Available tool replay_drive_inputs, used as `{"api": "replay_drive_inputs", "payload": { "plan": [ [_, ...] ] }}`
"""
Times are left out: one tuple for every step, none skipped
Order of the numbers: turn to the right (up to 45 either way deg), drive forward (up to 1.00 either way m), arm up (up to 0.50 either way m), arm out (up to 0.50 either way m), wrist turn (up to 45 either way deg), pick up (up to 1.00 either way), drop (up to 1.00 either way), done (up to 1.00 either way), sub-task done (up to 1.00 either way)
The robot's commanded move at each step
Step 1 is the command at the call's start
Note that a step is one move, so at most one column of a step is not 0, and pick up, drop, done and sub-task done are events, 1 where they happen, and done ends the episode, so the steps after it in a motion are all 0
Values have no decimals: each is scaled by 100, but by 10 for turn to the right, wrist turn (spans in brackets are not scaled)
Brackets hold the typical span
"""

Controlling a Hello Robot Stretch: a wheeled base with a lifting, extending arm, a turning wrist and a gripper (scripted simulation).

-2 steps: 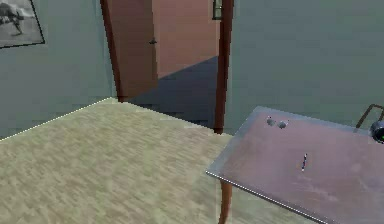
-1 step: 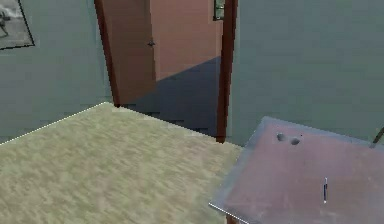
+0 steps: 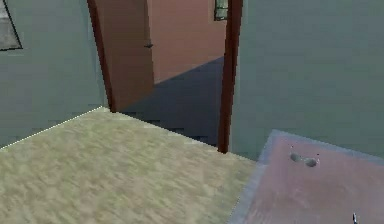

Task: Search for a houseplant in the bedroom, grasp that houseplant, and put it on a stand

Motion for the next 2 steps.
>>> {"api": "replay_drive_inputs", "payload": {
  "plan": [
    [-450, 0, 0, 0, 0, 0, 0, 0, 0],
    [-450, 0, 0, 0, 0, 0, 0, 0, 0]
  ]
}}
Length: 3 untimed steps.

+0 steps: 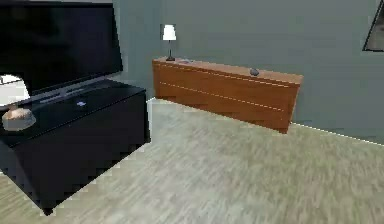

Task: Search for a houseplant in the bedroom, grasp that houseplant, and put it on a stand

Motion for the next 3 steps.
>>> {"api": "replay_drive_inputs", "payload": {
  "plan": [
    [-240, 0, 0, 0, 0, 0, 0, 0, 0],
    [0, 25, 0, 0, 0, 0, 0, 0, 0],
    [450, 0, 0, 0, 0, 0, 0, 0, 0]
  ]
}}
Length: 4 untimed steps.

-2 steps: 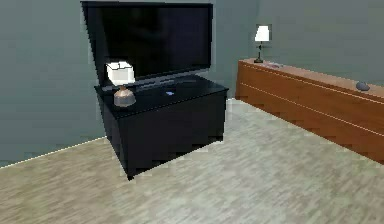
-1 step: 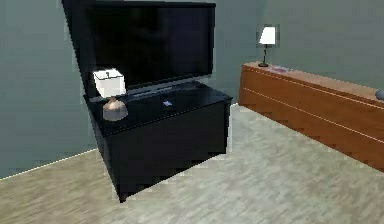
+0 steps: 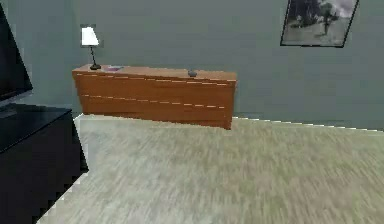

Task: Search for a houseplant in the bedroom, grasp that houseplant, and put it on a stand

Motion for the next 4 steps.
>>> {"api": "replay_drive_inputs", "payload": {
  "plan": [
    [420, 0, 0, 0, 0, 0, 0, 0, 0],
    [0, 75, 0, 0, 0, 0, 0, 0, 0],
    [390, 0, 0, 0, 0, 0, 0, 0, 0],
    [0, 100, 0, 0, 0, 0, 0, 0, 0]
  ]
}}
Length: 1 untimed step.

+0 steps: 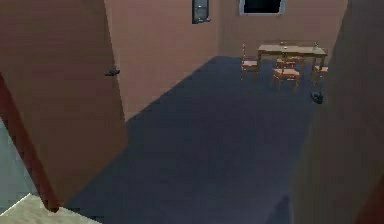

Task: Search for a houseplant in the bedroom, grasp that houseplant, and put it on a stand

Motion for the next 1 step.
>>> {"api": "replay_drive_inputs", "payload": {
  "plan": [
    [0, 45, 0, 0, 0, 0, 0, 0, 0]
  ]
}}
